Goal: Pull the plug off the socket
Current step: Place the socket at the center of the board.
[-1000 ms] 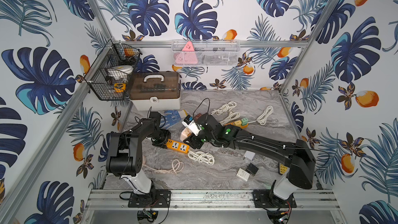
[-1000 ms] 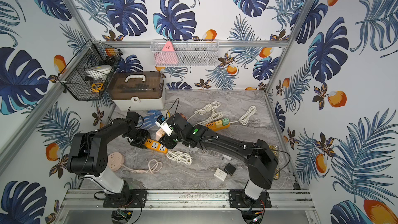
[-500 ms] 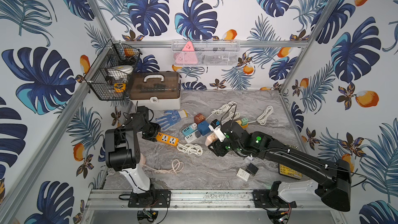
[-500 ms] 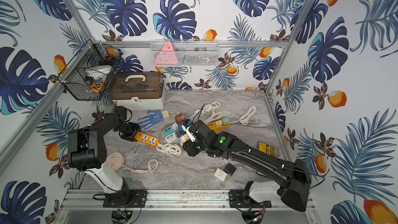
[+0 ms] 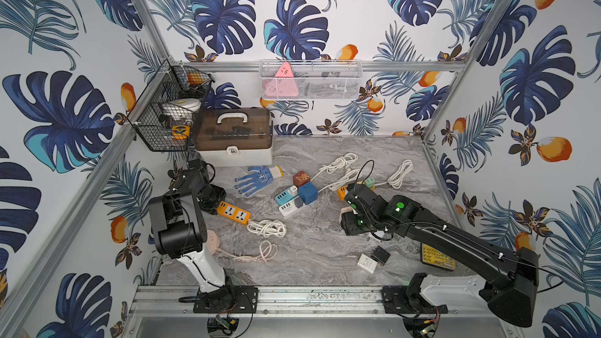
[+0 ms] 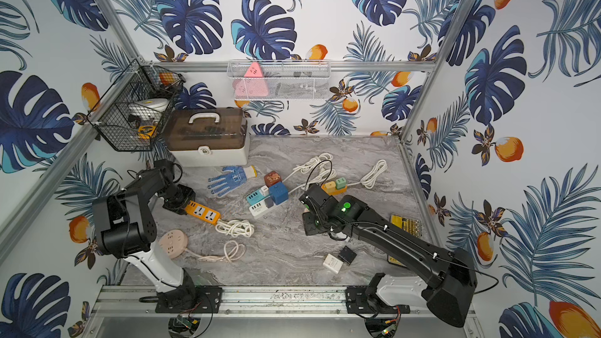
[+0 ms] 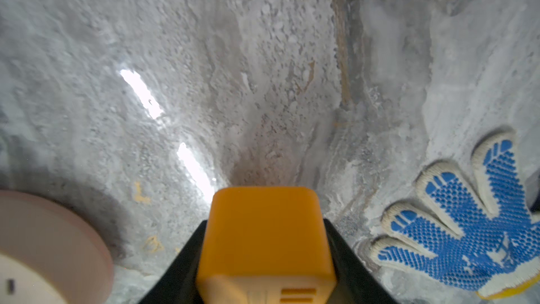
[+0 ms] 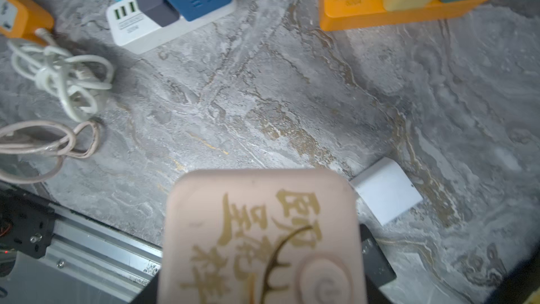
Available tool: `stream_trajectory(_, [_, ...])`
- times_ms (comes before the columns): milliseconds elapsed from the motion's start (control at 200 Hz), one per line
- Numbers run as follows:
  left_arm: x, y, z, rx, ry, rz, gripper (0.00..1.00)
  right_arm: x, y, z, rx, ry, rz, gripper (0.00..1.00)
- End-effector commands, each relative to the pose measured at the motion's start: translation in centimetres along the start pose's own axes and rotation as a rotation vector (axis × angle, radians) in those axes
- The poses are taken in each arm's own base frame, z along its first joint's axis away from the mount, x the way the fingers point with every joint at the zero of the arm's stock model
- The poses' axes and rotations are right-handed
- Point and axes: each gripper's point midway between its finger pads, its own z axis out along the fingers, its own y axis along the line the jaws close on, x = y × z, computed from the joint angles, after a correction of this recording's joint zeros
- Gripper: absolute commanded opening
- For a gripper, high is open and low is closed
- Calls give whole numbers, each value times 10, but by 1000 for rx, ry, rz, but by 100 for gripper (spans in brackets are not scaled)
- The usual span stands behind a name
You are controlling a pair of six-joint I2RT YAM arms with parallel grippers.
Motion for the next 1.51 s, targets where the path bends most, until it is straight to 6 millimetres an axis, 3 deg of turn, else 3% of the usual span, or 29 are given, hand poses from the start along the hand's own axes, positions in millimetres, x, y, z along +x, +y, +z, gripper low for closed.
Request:
stream_trajectory(0, [-20, 18, -1, -90, -88, 42, 0, 17, -20, 1, 71, 104, 100, 18])
stream_trajectory(325, [-31, 38, 1, -159, -110, 37, 0, 33, -42, 7, 120, 248, 303, 20])
stream_trajectory(675, [-26, 42, 4, -151, -93, 21, 0, 35, -43, 28, 115, 343, 549, 21])
stream_trajectory(921, [-23, 43, 1, -143, -88, 18, 45, 59, -31, 61, 85, 525, 744, 20])
stream_trajectory(1171, [-22, 38, -6, -117, -93, 21, 76, 57, -29, 79, 109, 558, 834, 21])
stream_trajectory(1291, [-20, 34, -12, -116, -103, 35, 82, 61, -34, 90, 102, 602, 938, 21])
stream_trajectory(1501, [-9, 25, -23, -92, -107, 39, 81, 60, -41, 98, 100, 637, 1036, 23])
